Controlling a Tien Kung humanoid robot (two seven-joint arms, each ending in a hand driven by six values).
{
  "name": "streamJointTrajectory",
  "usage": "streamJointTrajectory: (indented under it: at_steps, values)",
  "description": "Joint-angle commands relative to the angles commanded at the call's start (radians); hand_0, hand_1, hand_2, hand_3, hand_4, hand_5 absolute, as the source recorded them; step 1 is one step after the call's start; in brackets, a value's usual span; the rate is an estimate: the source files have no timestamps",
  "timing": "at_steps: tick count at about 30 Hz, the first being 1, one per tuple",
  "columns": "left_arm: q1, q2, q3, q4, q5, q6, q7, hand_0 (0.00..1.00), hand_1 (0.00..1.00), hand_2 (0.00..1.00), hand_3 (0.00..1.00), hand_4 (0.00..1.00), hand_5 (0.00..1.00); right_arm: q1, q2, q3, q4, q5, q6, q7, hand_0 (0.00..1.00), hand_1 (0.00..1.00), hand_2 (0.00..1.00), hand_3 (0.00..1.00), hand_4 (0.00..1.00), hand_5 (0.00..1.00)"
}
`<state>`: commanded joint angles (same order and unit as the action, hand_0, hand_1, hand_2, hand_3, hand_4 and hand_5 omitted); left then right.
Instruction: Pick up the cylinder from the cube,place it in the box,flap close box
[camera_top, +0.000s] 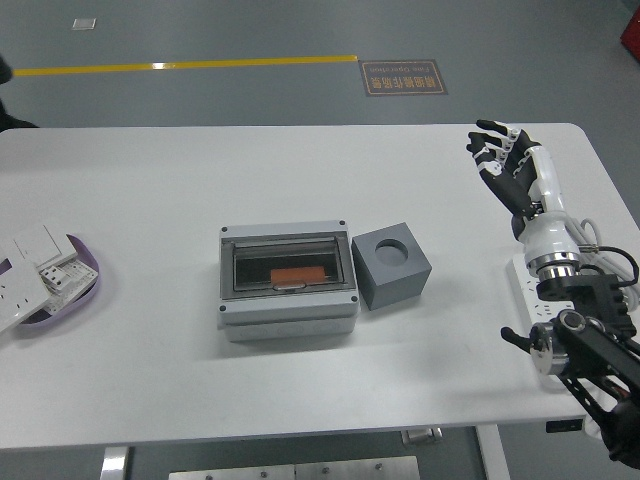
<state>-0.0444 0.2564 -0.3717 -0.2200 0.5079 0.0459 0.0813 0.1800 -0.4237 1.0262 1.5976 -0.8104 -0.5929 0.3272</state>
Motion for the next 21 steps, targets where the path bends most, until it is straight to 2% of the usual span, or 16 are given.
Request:
streamJointTrajectory:
  at_steps: [5,11,21]
  values:
    - [-0.003,0.014,0.004,-0.001,-0.001,-0.002,-0.001,0.595,0.62,0.603,0.616,0.676,0.225,-0.008,0.009,0.023,-0.016,0.102,0.003,0.033,0.724,0.646,0.644,0.659,0.752,0.376]
    - [0.006,0.027,0.0,-0.003,-0.003,-0.006,-0.003,0.595,0.62,0.603,0.617,0.675,0.224,-0.024,0.02,0.039,-0.028,0.118,0.001,0.033,0.718,0.646,0.645,0.653,0.747,0.39]
    - [0.021,0.017,-0.03,-0.005,0.004,-0.01,-0.002,0.595,0.619,0.603,0.616,0.677,0.226,-0.057,0.028,0.096,-0.027,0.105,-0.001,0.036,0.72,0.643,0.644,0.65,0.749,0.407]
